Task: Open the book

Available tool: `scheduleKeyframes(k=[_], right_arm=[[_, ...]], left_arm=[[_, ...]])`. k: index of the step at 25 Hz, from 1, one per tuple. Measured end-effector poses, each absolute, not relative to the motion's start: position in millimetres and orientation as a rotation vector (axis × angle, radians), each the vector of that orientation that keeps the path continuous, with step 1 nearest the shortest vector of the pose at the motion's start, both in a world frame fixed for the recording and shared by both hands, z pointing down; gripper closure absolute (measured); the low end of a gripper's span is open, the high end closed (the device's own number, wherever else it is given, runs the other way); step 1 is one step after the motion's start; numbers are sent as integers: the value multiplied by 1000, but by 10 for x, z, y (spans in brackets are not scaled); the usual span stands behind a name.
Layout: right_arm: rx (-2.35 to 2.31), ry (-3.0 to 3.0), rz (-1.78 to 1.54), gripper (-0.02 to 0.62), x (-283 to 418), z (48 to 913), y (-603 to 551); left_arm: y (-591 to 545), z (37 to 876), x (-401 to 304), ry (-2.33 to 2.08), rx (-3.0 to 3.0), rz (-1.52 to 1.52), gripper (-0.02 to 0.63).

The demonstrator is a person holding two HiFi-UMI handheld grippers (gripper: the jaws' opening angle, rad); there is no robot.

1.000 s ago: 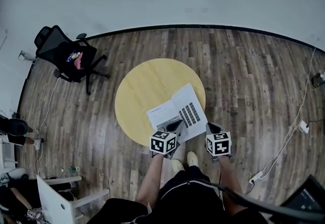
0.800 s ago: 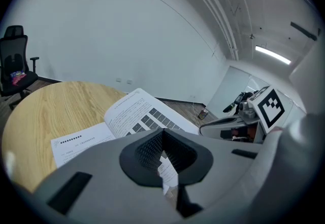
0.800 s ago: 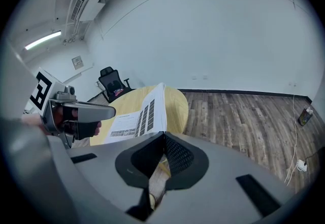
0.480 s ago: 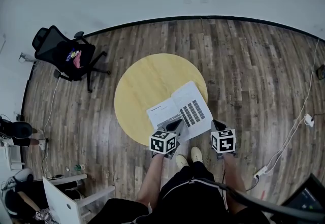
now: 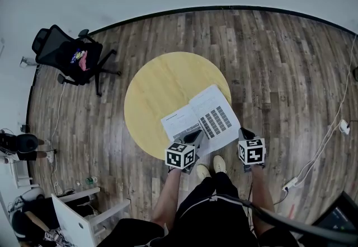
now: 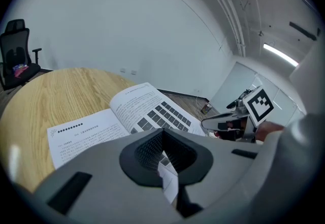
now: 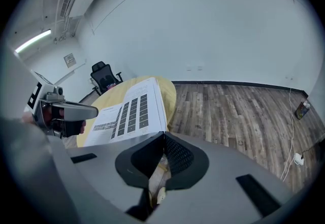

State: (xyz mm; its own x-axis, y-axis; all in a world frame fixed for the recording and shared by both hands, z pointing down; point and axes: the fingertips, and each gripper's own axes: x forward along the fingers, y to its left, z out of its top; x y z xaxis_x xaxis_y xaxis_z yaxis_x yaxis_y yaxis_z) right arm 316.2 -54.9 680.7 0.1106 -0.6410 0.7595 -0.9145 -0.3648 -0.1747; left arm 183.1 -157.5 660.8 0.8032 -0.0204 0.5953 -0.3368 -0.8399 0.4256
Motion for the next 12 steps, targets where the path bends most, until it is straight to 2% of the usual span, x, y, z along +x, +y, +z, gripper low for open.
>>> scheduleKeyframes(k=[12], right_arm=[[2043, -1509, 1193, 586, 3289, 7115, -534]], left_arm=[[-1653, 6834, 1895, -270, 2416, 863, 607]])
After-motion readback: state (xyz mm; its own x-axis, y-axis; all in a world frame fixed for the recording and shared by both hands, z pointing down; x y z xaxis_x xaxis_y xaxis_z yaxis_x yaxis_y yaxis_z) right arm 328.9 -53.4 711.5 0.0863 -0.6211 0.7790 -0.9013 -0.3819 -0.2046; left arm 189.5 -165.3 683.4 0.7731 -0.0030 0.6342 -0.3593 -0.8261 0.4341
